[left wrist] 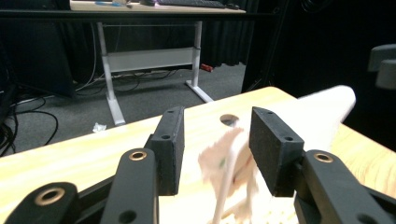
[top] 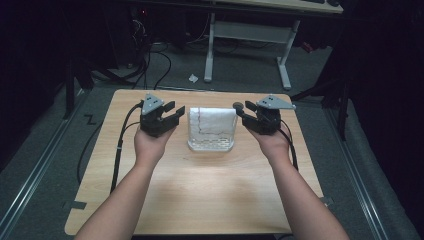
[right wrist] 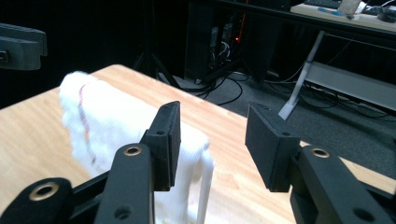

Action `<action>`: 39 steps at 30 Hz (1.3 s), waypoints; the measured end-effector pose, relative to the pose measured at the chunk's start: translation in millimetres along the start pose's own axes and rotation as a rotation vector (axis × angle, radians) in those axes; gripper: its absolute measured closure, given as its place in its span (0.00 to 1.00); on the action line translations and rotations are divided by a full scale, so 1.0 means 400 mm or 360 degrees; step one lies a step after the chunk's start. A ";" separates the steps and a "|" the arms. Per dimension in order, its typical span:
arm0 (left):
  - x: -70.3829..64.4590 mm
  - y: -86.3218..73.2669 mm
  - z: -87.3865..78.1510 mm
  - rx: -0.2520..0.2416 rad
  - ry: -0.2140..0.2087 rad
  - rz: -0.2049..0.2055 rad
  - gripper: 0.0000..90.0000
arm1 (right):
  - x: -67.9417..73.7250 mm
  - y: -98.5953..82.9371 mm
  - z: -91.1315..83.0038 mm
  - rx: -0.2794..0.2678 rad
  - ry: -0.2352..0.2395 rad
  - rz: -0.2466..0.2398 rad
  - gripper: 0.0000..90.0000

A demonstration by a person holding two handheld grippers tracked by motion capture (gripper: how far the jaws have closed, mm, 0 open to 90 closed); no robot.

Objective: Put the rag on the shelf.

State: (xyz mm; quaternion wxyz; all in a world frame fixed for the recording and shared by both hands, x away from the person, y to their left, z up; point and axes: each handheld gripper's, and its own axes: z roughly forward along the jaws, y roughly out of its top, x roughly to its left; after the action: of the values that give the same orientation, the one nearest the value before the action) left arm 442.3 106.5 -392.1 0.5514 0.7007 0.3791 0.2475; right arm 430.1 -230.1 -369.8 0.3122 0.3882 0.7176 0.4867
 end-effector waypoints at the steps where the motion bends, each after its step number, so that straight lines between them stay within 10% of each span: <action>1: 0.000 -0.011 -0.010 0.0003 -0.0002 0.0011 0.61 | 0.008 -0.012 -0.018 0.0004 0.0009 -0.0018 0.60; 12: -0.012 -0.181 -0.100 0.0202 -0.0093 0.0008 0.56 | 0.074 -0.102 -0.072 0.0126 0.0092 -0.0112 0.52; 23: -0.090 -0.361 -0.119 0.0546 -0.0202 0.0043 0.55 | 0.155 -0.291 -0.059 0.0313 0.0172 -0.0086 0.51; 30: -0.176 -0.405 -0.144 0.0601 -0.0341 0.0142 0.53 | 0.188 -0.394 -0.082 0.0391 0.0187 -0.0040 0.50; 39: -0.171 -0.409 -0.120 0.0629 -0.0356 0.0109 0.51 | 0.176 -0.445 -0.092 0.0467 0.0196 0.0031 0.51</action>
State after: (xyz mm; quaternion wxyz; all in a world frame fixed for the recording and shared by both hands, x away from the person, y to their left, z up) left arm 323.0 96.9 -531.4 0.4334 0.8306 0.3326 0.1079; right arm 319.3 -226.4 -530.1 0.2029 0.4061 0.7950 0.4024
